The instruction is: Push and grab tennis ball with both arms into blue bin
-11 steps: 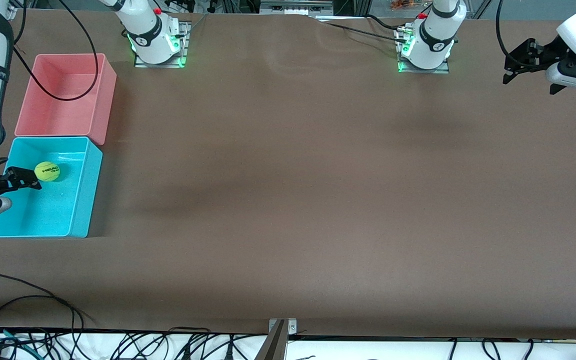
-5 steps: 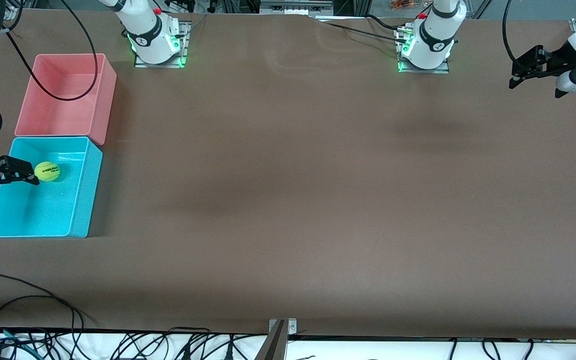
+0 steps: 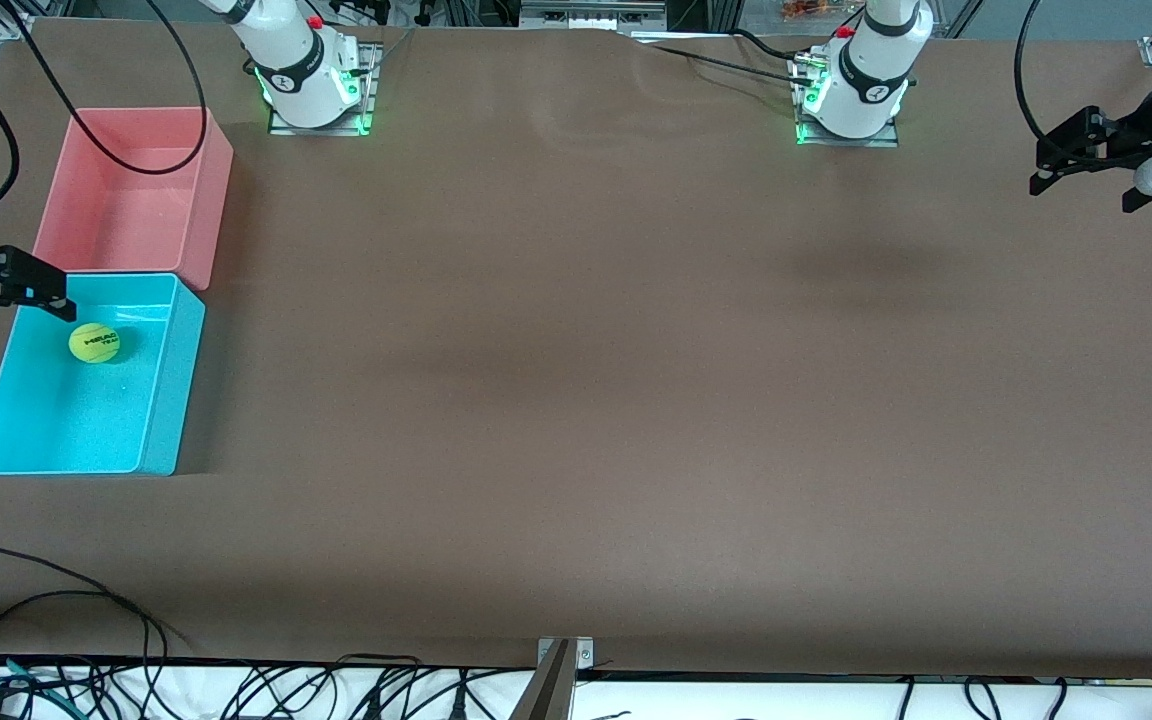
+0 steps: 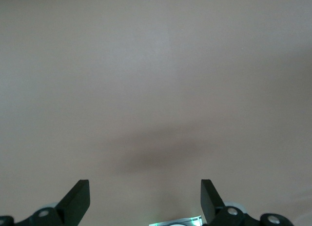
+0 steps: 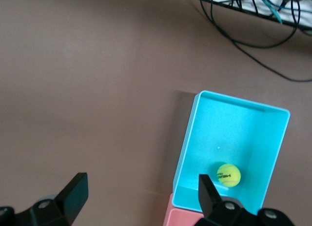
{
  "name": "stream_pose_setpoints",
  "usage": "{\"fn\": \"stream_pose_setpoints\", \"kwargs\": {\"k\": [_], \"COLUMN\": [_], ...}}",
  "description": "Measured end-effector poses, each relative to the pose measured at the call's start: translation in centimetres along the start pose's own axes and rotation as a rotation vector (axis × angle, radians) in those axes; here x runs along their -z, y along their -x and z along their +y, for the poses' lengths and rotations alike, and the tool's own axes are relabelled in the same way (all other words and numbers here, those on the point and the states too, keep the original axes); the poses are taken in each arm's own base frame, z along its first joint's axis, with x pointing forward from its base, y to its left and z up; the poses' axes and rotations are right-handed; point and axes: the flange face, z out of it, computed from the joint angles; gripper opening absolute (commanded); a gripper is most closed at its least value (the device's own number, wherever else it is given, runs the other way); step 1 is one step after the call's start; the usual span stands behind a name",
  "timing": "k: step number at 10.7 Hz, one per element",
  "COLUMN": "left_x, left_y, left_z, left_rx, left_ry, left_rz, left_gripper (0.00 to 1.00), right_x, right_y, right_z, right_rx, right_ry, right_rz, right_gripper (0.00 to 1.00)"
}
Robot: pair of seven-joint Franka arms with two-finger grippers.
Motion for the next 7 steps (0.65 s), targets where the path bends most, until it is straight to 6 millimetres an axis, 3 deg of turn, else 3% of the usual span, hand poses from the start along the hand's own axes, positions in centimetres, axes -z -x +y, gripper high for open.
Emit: {"fn": "stream_pose_setpoints", "kwargs": {"k": [3,7], "left_x": [0.1,0.1], "left_y": [0.0,0.0], "left_z": [0.0,0.0], "left_rx": [0.001,0.086], "left_ry": [0.000,0.003], "left_rz": [0.002,0.002], "left_gripper": [1.00,1.00], "right_x": [-1.6,-2.1], "right_y": [2.5,4.5], "right_z": [1.6,0.6], "right_rx": [-0.160,-0.246], "right_ry": [-0.030,0.004], "right_rz": [-0.050,-0.068], "right_gripper": [1.00,1.00]}}
